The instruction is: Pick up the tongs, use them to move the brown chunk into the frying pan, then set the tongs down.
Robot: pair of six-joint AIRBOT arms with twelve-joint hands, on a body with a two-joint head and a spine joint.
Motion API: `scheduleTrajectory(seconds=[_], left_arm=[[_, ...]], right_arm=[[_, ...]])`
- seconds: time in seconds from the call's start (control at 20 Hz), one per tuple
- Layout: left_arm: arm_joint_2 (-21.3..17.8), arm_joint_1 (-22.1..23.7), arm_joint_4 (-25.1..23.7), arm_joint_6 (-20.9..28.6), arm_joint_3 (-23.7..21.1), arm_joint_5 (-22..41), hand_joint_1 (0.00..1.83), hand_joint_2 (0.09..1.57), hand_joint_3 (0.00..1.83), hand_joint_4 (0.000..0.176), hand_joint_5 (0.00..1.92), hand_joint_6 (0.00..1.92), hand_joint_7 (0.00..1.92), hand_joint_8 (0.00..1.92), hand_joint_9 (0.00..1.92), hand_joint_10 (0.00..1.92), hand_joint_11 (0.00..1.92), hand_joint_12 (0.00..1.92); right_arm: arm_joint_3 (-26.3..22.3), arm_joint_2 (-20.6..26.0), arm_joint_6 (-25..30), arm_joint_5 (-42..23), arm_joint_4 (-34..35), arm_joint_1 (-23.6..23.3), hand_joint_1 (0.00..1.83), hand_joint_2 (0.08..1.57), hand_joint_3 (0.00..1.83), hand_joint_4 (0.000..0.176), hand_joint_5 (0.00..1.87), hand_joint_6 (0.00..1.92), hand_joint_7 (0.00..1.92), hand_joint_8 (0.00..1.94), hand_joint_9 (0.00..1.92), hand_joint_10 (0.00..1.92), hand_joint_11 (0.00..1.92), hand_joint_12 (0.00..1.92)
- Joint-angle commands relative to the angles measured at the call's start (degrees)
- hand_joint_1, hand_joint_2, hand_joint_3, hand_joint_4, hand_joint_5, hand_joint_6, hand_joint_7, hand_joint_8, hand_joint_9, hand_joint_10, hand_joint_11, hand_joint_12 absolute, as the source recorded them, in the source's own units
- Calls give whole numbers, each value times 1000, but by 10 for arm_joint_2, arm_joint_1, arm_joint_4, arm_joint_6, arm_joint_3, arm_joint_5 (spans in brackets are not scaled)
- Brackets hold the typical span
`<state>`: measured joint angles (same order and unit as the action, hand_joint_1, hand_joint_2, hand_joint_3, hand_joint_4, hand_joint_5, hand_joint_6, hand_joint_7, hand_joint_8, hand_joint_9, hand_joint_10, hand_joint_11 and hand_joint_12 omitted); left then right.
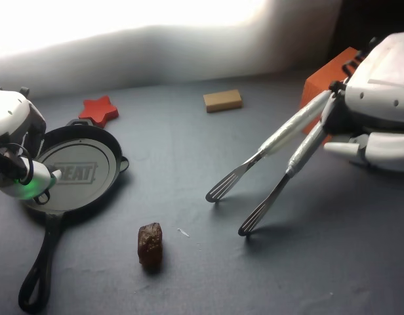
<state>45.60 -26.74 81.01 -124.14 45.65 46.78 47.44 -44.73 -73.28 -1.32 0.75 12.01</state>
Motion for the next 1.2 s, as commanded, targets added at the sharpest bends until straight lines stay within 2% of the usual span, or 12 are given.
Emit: scheduleTrajectory(seconds=[0.0,0.1,0.15,0.25,0.3,0.5,0.65,0.7,0.75,0.8,1.0,1.15], left_arm=[[1,2,-34,-1,6,40,352,1110,211,35,101,83,164,59,132,121,0,577],[2,5,-39,4,10,35,354,1201,25,34,131,11,177,2,157,15,0,507],[2,9,-40,4,11,35,333,1203,12,41,144,9,188,2,179,13,0,552],[2,13,-40,4,10,32,314,1209,11,27,167,15,199,5,178,9,0,550],[2,15,-40,4,10,30,244,1229,13,26,144,3,165,3,143,4,0,467],[2,28,-40,5,10,21,197,1202,0,19,148,1,139,1,138,0,0,510],[2,38,-41,3,10,21,137,1187,0,0,116,0,115,0,98,0,0,374],[2,39,-40,3,9,21,95,1187,0,0,95,1,111,0,102,2,0,380],[2,39,-40,3,9,21,66,1188,0,0,78,0,85,0,75,0,0,357],[2,39,-40,3,10,21,67,1186,0,0,68,0,79,0,69,0,0,354],[0,44,-43,3,14,20,67,1190,1,0,96,7,98,3,89,5,0,385],[-1,47,-45,-5,14,20,117,1193,1,0,91,2,107,3,79,2,0,339]], right_arm=[[1,5,-57,-62,39,-18,721,856,239,0,0,10,4,38,21,50,0,424],[6,4,-100,-72,70,-19,758,897,55,0,0,0,17,3,40,20,0,459],[6,4,-100,-95,70,-11,775,906,30,0,0,0,11,3,24,6,0,361],[5,6,-73,-130,70,13,736,902,14,0,0,0,9,1,12,0,0,282],[5,6,-69,-133,70,16,697,904,11,0,0,0,1,0,2,0,0,205],[5,0,-75,-158,51,22,703,886,0,0,0,0,0,0,0,0,0,47],[15,-14,-87,-117,51,12,874,869,0,0,0,0,0,0,0,0,0,1],[17,-17,-84,-116,45,10,968,845,0,0,0,0,0,0,0,0,0,0],[20,-20,-31,-131,-13,11,1016,844,0,0,0,0,0,0,0,0,0,0],[22,-22,-9,-145,-31,16,1051,843,0,0,0,0,0,0,0,0,0,0],[28,-30,-7,-165,-31,32,1056,912,14,0,0,0,0,0,0,0,0,0],[36,-33,5,-194,-31,57,1052,892,3,0,0,0,0,0,0,0,0,0]])
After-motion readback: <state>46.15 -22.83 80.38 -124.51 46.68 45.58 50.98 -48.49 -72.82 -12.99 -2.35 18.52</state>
